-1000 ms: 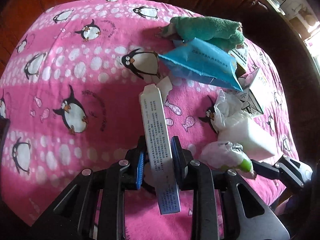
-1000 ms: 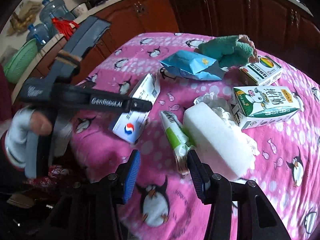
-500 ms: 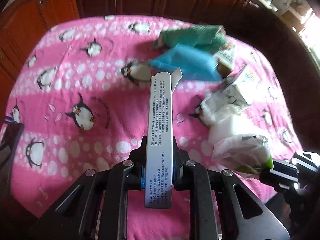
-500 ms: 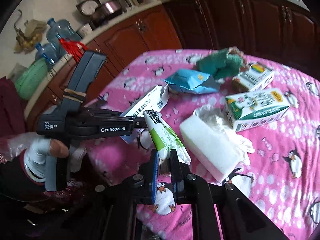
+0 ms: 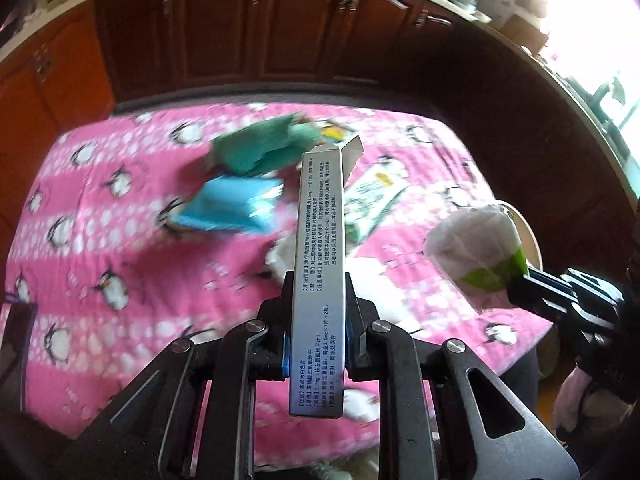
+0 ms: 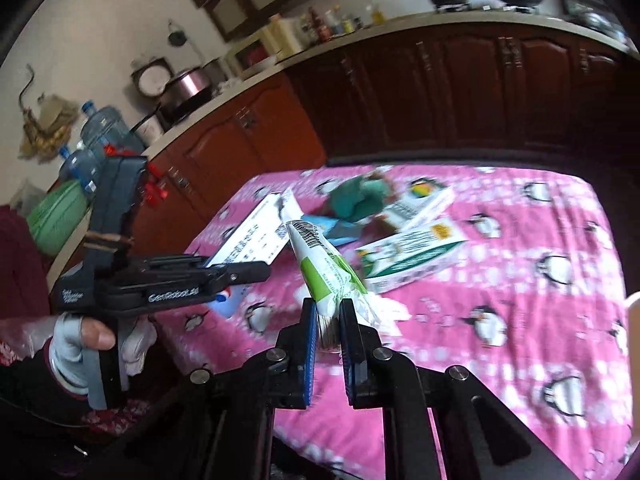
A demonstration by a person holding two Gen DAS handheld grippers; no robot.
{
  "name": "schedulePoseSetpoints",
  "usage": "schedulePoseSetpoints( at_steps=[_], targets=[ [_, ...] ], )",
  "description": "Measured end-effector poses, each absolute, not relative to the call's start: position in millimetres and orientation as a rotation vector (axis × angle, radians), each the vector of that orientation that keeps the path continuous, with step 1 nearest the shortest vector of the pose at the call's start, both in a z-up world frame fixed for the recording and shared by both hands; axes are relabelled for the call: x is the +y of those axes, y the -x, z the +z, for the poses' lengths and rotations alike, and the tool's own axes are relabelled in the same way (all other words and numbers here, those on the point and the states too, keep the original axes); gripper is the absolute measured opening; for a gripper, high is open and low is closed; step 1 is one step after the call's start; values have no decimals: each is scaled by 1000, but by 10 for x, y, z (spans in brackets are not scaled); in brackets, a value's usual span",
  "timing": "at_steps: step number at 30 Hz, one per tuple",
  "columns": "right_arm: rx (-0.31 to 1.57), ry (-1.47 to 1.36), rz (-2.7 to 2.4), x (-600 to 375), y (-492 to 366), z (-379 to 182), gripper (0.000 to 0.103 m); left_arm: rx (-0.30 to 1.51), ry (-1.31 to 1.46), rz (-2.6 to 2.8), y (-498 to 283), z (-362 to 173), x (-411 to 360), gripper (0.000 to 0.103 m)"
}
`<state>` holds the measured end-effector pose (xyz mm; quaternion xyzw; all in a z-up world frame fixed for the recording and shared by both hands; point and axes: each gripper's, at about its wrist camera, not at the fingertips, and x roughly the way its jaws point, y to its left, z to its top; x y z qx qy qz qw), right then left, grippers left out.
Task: Collect trash
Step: 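Lift the box and tube and carry both tools over the beige bin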
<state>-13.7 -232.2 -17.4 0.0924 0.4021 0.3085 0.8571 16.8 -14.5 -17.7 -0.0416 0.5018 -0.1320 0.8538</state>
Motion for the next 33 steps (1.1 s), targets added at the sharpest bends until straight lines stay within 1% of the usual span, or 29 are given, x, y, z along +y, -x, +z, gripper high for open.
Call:
schedulePoseSetpoints(
  at_steps=[5,22,33],
  targets=[
    [810,-234,543,-2791,182,-98,11,1031,46,-345,-246,-83,-589,16],
    [768,-364,225,-4159,330,-149,11,1038,-73,-546,-451,-113,-1943,16],
    [791,-451,20,-4946,419,-424,11,1079,-118,-703,-537,-284,-2906,16]
  ],
)
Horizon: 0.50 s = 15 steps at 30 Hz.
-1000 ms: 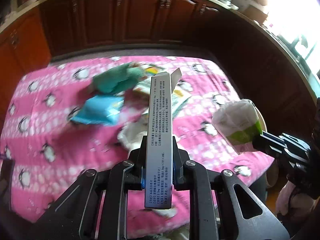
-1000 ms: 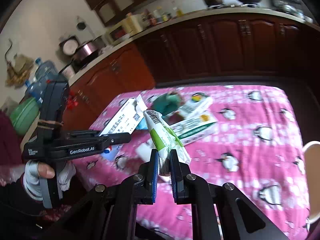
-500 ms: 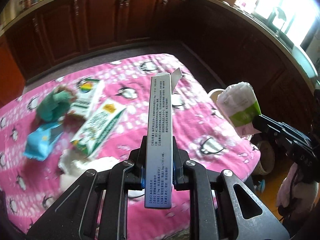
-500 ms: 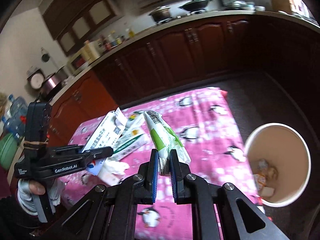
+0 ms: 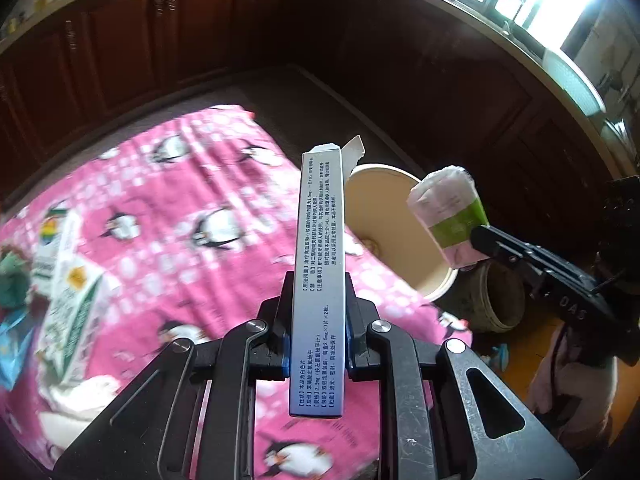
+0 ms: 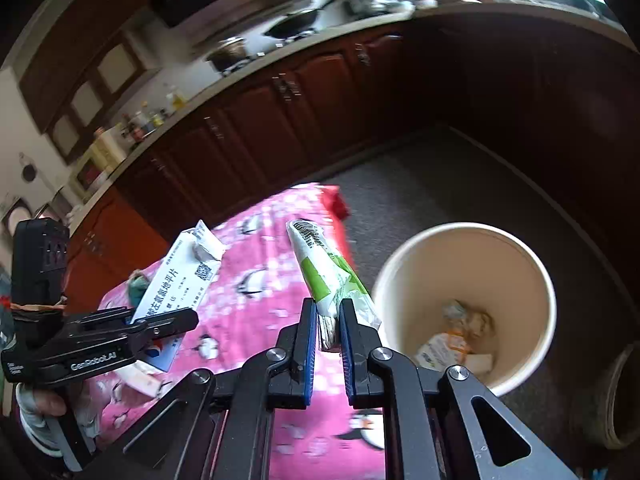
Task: Collect trash
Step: 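Lift the box and tube and carry both tools over the beige bin, then open both tools over the beige bin to drop the box and tube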
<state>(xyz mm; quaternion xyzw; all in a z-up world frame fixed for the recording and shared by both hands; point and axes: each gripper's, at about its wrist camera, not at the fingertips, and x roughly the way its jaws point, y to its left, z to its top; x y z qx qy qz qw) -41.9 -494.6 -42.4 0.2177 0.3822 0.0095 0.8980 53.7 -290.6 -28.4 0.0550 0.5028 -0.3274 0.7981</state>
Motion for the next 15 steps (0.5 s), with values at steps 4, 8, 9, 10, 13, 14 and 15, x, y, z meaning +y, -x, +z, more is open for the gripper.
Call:
schedulePoseSetpoints(
  at_steps=[4,8,9,10,13,14,15],
  targets=[
    [817,-465,-36,-5138,406,-545,11,1093,-133,-733,-577,-396,-3220,16],
    [840,-486,-77,-5304,389,-663,11,1106,-128,-754,-642,-463,-3425,16],
    [844,-490,-86,-5341,384,-691,11,1109,-130,-758,-651,-477,-3485,16],
    [847,-494,-93,-5383,386,-721,11,1111,-133,-762,-659,-492,-3547,16],
    [852,-503,-115,-5481,376,-777,11,1113,-136,-773,-678,-530,-3650,16],
    [855,-504,-123,-5519,363,-804,11,1115,-137,-776,-684,-548,-3705,16],
    [857,-506,-130,-5534,357,-826,11,1117,-136,-778,-691,-562,-3734,16]
  ],
)
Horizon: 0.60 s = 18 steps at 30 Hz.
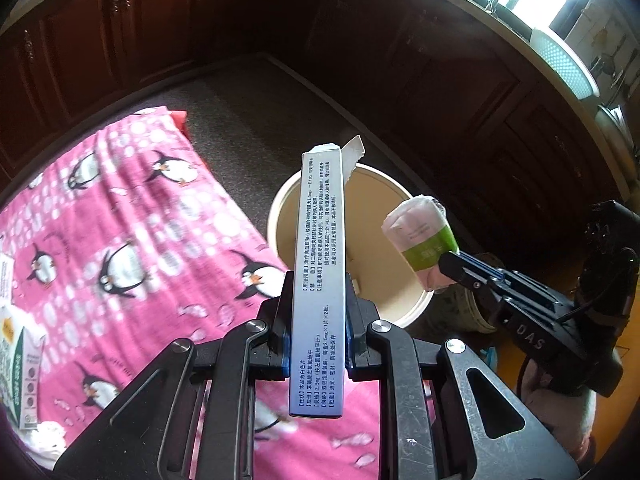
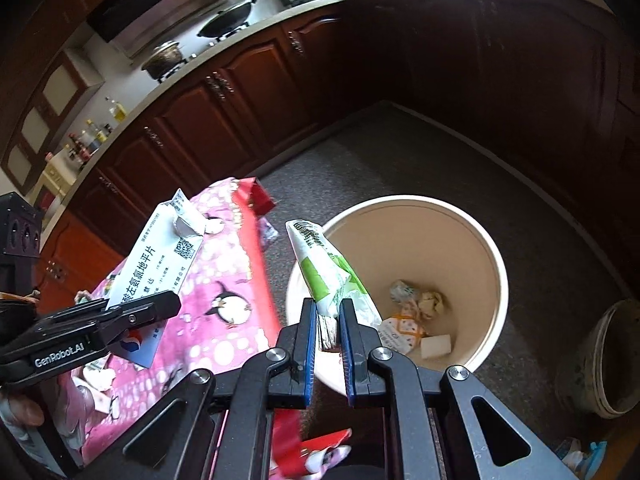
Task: Collect trash
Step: 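Open both tools over the beige bin to drop the box and tube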
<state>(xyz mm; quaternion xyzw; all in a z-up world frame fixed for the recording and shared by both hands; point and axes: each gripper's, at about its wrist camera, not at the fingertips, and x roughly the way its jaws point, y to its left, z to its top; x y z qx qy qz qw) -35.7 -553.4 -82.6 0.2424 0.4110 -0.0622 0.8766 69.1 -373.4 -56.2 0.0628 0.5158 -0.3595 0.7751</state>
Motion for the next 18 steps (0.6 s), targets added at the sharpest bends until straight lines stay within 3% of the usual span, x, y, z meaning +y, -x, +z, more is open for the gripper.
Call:
schedulePoseSetpoints(
  at_steps=[7,8,9,10,11,12,18],
  targets=[
    [886,-463,-203,-5647,289,-945,13,1140,-76,-812,-727,-659,-3923,17],
    [893,-454,-213,-5653,277,-959,24,1143,-74,-811,-734,-672,-3933,22],
    [899,-445,-223,-5664,275,-972,39,1146,-72,-807,-739,-689,-3940,33],
    [898,-440,-230,-5672,281,-973,42,1149,-68,-805,-740,-704,-3938,40],
    [895,-440,-229,-5687,292,-976,42,1153,-60,-806,-740,-719,-3927,48],
    [896,-444,-229,-5689,306,-977,42,1155,-56,-807,-738,-732,-3916,50],
    [907,-489,-224,-5681,367,-1013,42,1155,-66,-784,-722,-747,-3778,50]
  ],
)
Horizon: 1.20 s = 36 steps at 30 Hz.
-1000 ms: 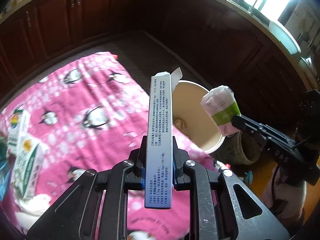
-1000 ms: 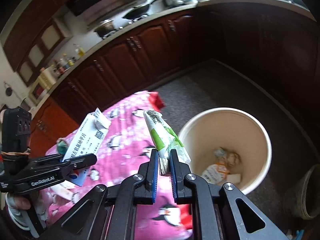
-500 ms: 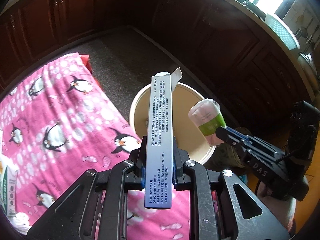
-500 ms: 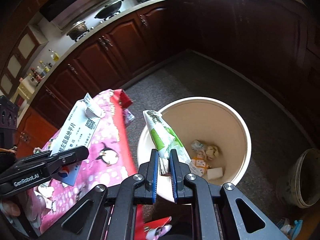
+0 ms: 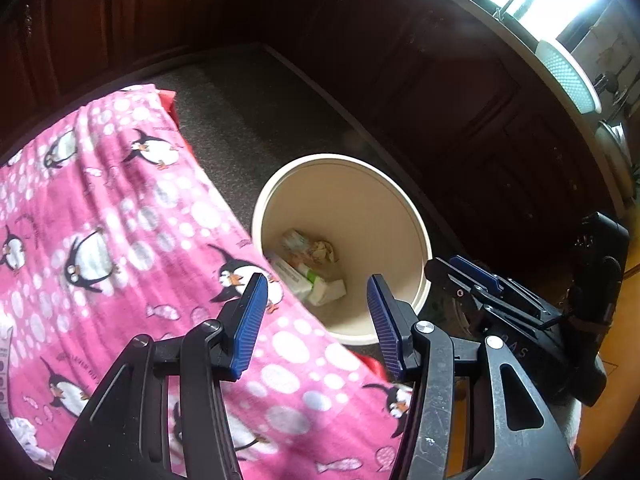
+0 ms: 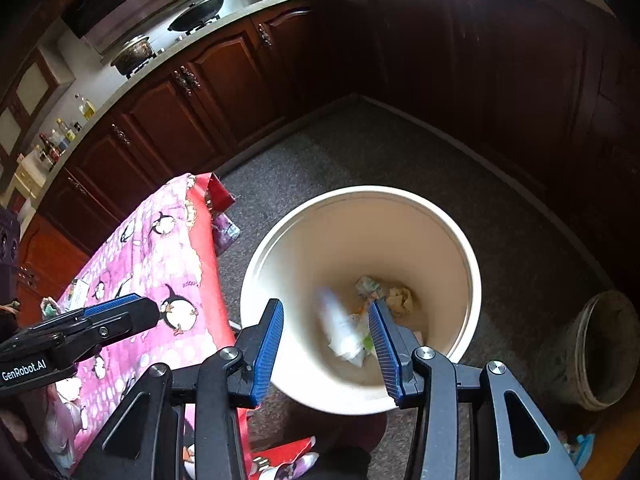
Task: Collect trash
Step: 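Open both tools over the beige bin to drop the box and tube, then move both open tools back over the trash on the table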
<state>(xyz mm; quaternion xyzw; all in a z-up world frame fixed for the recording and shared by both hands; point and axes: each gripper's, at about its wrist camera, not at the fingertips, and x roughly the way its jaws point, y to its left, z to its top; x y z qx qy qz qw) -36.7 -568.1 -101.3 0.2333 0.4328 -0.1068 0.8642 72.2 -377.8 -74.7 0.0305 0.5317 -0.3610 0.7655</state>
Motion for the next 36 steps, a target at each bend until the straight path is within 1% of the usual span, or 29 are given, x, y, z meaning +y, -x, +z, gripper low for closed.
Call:
schedulePoseSetpoints(
  at_steps=[6,22,26,36],
  targets=[
    [898,-468,-200,-5504,368,-949,43,1132,-67,-740,-681,-649,-3529,50],
    [852,-403,-53,-4725,246,-563,45,1036,-88,-620,-471,-337,-2768,50],
    [855,-384,-9,-4482,197,-519,48,1049,-83,-589,-482,-362,-2540,50],
    [884,-349,130,-3844,60,-507,48,1107,-10,-505,-394,-383,-1754,50]
  ],
)
